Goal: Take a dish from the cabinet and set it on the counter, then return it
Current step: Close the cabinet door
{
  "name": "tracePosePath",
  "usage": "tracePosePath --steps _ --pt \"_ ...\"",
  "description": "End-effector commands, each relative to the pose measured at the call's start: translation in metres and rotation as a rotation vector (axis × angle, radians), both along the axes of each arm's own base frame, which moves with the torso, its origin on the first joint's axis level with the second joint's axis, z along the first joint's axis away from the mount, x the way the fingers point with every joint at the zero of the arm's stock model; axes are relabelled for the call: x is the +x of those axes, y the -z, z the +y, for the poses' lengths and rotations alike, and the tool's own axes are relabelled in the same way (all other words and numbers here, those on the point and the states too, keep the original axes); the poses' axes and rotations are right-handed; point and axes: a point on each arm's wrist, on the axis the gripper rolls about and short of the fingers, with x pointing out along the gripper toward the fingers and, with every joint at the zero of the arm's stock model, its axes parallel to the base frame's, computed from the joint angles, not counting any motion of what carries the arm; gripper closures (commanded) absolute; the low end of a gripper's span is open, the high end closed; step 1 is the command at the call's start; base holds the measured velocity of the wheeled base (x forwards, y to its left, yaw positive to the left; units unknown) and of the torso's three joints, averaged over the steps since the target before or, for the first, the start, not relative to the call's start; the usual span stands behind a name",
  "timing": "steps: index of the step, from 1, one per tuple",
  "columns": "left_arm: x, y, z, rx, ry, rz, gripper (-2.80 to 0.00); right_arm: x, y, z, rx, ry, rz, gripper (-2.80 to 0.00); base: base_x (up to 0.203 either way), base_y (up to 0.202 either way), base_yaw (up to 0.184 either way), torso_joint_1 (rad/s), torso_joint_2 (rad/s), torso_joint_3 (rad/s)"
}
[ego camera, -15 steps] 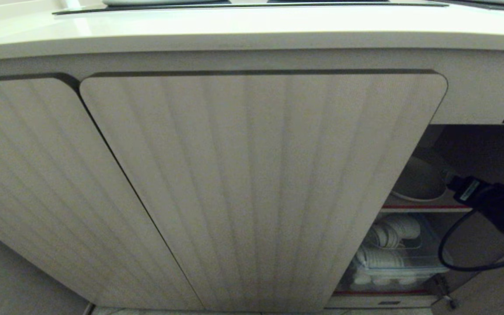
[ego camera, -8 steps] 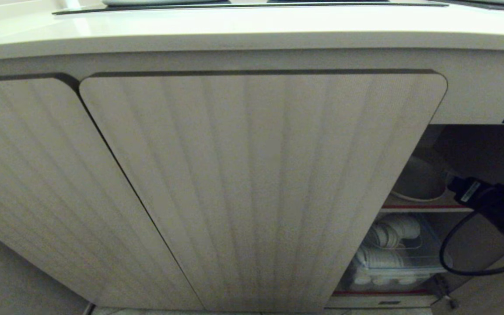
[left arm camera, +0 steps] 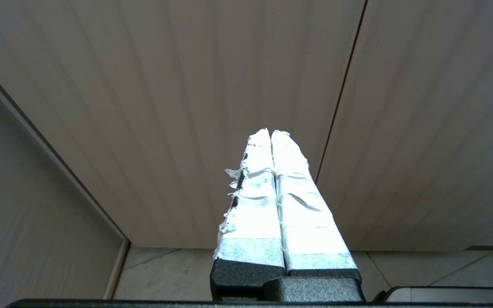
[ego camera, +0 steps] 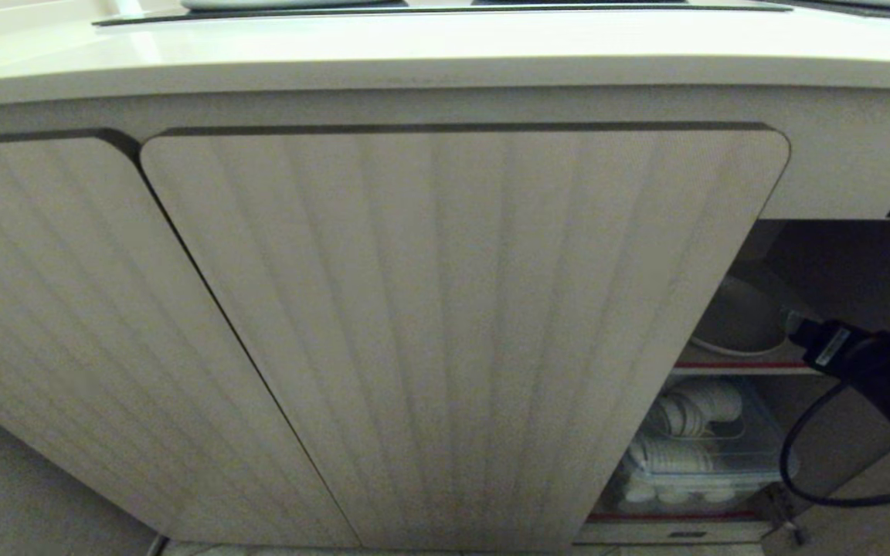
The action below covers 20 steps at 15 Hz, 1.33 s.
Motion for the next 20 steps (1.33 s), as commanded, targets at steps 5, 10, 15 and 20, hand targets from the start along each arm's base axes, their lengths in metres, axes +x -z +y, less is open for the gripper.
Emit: tracePosePath --steps 5,10,15,20 --pt "0.0 0.0 0.0 0.0 0.0 0.0 0.0 -0.009 -0.005 0.003 -0.004 -0.008 -0.014 -2.8 0.0 0.0 0.0 0.0 0.0 0.0" --pt "0.0 0.0 0.0 0.0 0.0 0.0 0.0 -0.015 -0.007 0.003 0.0 -0.009 -0.03 0.0 0.0 0.0 0.0 0.0 0.0 0.0" --pt "0.0 0.0 0.0 0.0 0.0 0.0 0.0 -0.019 -0.011 0.003 0.007 -0.011 -0.047 0.0 0.0 0.0 0.0 0.0 0.0 0.0" --pt "0.0 0.0 0.0 0.0 0.0 0.0 0.0 -0.029 -0.006 0.004 0.006 -0.013 -0.034 0.0 0.0 0.0 0.0 0.0 0.0 0.0"
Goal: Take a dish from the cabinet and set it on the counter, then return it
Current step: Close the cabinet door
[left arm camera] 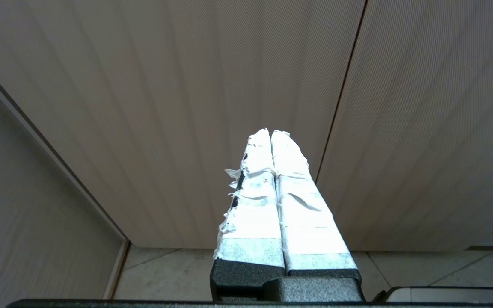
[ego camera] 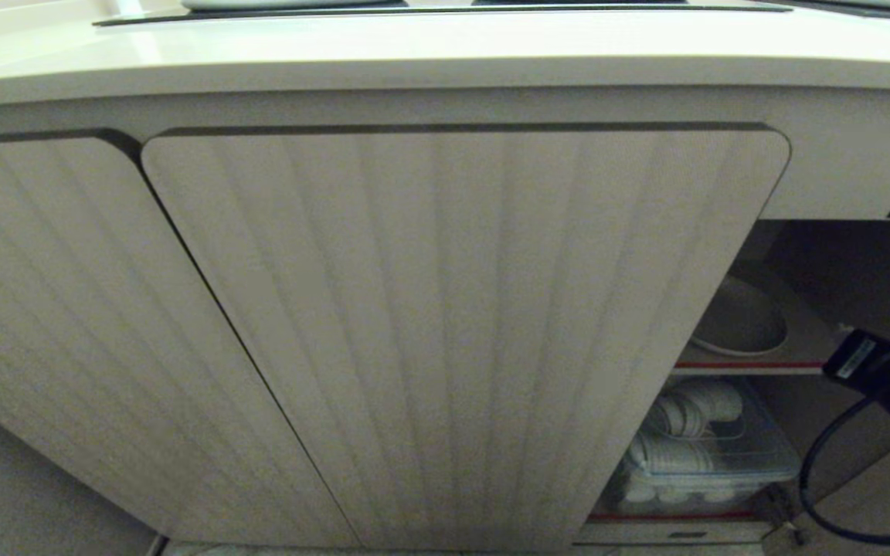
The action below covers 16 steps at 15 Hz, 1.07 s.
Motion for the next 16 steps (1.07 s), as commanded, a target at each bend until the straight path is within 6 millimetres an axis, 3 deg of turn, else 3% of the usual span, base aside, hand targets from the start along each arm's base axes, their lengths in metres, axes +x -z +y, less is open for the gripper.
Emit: tracePosePath --steps 1,4,7,16 --pt "0.0 0.0 0.0 0.0 0.0 0.0 0.0 -0.007 0.002 0.001 -0.002 -0.001 0.001 0.0 0.0 0.0 0.0 0.0 0.0 0.0" --pt "0.0 0.0 0.0 0.0 0.0 0.0 0.0 -0.023 0.004 0.006 -0.005 -0.029 0.002 0.0 0.0 0.0 0.0 0.0 0.0 0.0" --pt "0.0 0.0 0.0 0.0 0.0 0.0 0.0 -0.051 0.009 0.015 -0.037 -0.088 0.01 0.0 0.0 0.0 0.0 0.0 0.0 0.0" --pt "0.0 0.0 0.0 0.0 0.0 0.0 0.0 -0.119 0.006 0.017 -0.096 -0.143 -0.054 0.0 0.0 0.0 0.0 0.0 0.0 0.0"
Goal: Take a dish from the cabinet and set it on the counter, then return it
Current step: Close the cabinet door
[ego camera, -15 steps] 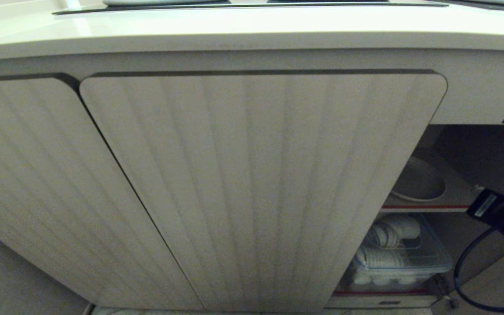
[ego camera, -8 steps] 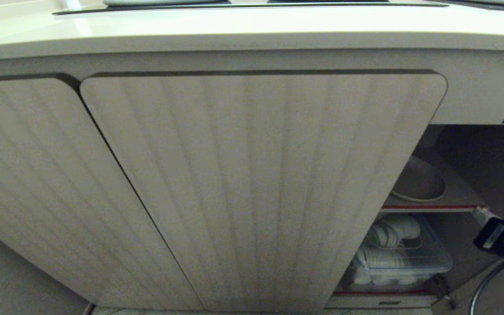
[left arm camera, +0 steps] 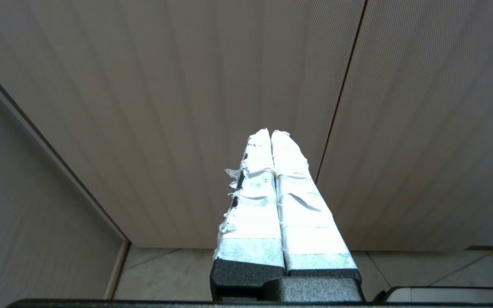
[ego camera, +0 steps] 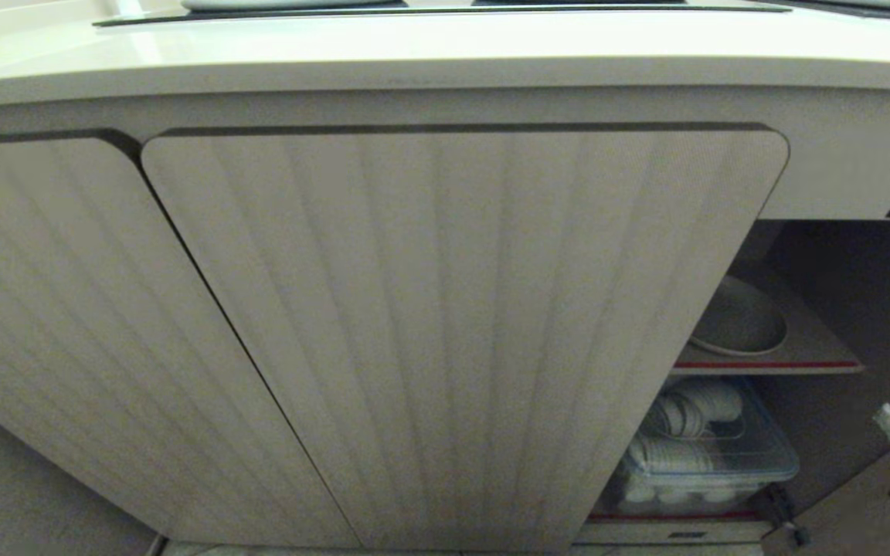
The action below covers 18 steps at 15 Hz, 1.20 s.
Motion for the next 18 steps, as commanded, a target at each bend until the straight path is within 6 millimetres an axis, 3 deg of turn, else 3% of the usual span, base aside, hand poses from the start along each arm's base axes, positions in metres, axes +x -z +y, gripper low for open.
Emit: tracePosePath --steps 1,12,18 --pt "0.0 0.0 0.0 0.0 0.0 -0.001 0.0 -0.021 -0.006 -0.001 -0.005 -0.014 -0.079 0.0 0.0 0.0 0.0 0.0 0.0 0.0" --pt "0.0 0.0 0.0 0.0 0.0 -0.001 0.0 -0.087 0.029 -0.008 -0.188 -0.025 0.035 0.0 0.0 0.0 0.0 0.0 0.0 0.0" --pt "0.0 0.0 0.0 0.0 0.0 -0.001 0.0 -0.115 0.046 -0.006 -0.251 -0.086 -0.066 0.0 0.0 0.0 0.0 0.0 0.0 0.0"
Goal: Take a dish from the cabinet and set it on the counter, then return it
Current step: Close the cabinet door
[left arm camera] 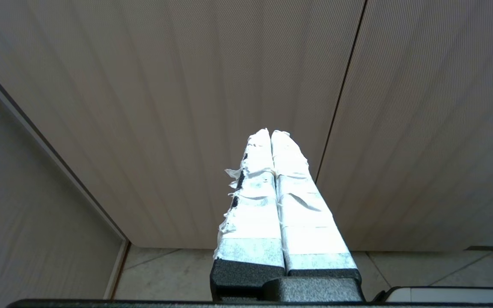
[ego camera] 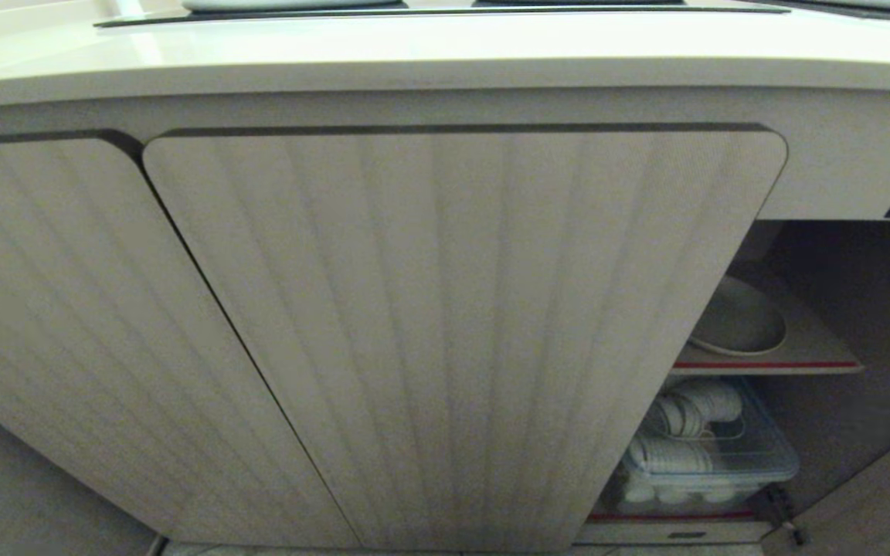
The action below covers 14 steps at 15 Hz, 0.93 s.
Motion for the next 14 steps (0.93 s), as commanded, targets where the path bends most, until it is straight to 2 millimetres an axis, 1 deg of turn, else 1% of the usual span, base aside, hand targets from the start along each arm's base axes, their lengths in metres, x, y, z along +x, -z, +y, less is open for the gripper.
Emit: tracePosePath --steps 1,4,14 --pt "0.0 0.0 0.0 0.0 0.0 0.0 0.0 -0.0094 0.0028 0.0006 -0.012 -0.005 -0.091 0.0 0.0 0.0 0.0 0.0 0.0 0.0" --pt "0.0 0.0 0.0 0.0 0.0 0.0 0.0 -0.0175 0.0101 0.0011 -0.009 -0.023 -0.136 0.0 0.0 0.0 0.0 0.0 0.0 0.0" --pt "0.0 0.0 0.0 0.0 0.0 0.0 0.0 -0.0181 0.011 0.0011 0.011 -0.022 -0.135 0.0 0.0 0.0 0.0 0.0 0.0 0.0"
